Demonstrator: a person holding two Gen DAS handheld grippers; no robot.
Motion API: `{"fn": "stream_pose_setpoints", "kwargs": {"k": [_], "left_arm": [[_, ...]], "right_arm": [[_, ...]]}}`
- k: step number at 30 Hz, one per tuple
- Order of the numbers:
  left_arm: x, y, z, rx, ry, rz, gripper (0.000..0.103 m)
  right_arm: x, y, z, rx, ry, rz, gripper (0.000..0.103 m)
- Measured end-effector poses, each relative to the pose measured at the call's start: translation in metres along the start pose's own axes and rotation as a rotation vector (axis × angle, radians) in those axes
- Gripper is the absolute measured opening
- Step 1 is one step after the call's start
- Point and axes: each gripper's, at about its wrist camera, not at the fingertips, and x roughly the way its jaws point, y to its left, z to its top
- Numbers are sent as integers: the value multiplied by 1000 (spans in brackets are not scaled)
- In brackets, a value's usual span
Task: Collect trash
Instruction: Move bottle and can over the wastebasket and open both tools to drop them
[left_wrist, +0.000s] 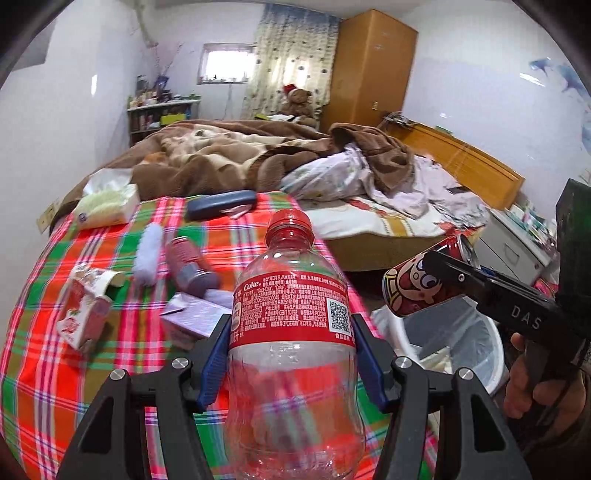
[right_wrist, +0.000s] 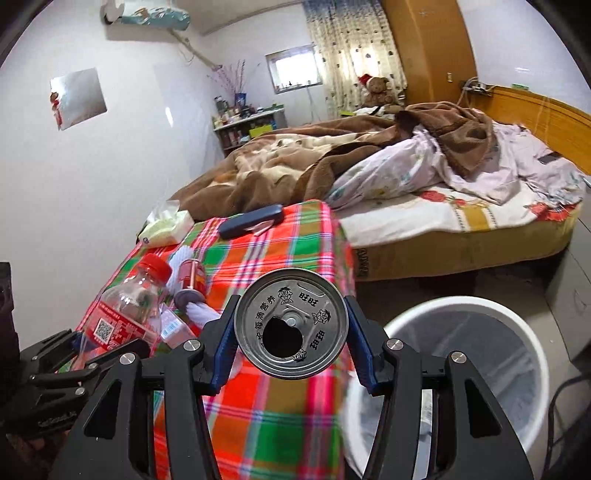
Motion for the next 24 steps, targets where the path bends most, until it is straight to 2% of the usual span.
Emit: {"fn": "stream_pose_setpoints", "kwargs": {"k": [2,11,22,24], "left_arm": [[0,-16,0,38,-11,2,62],[17,-83,0,124,17,-104,62],[51,-150,-1,194,76,-224,62],[59,-160,-3,212,86,-217,62]], "right_arm": [[-6,-8,-2,7,-7,-15,55],[-30,-48,-10,49,-19,-106,55],[-35,-100,-30,127,43,-210,55],[-33,-106,-32,131,58,-227,55]]}}
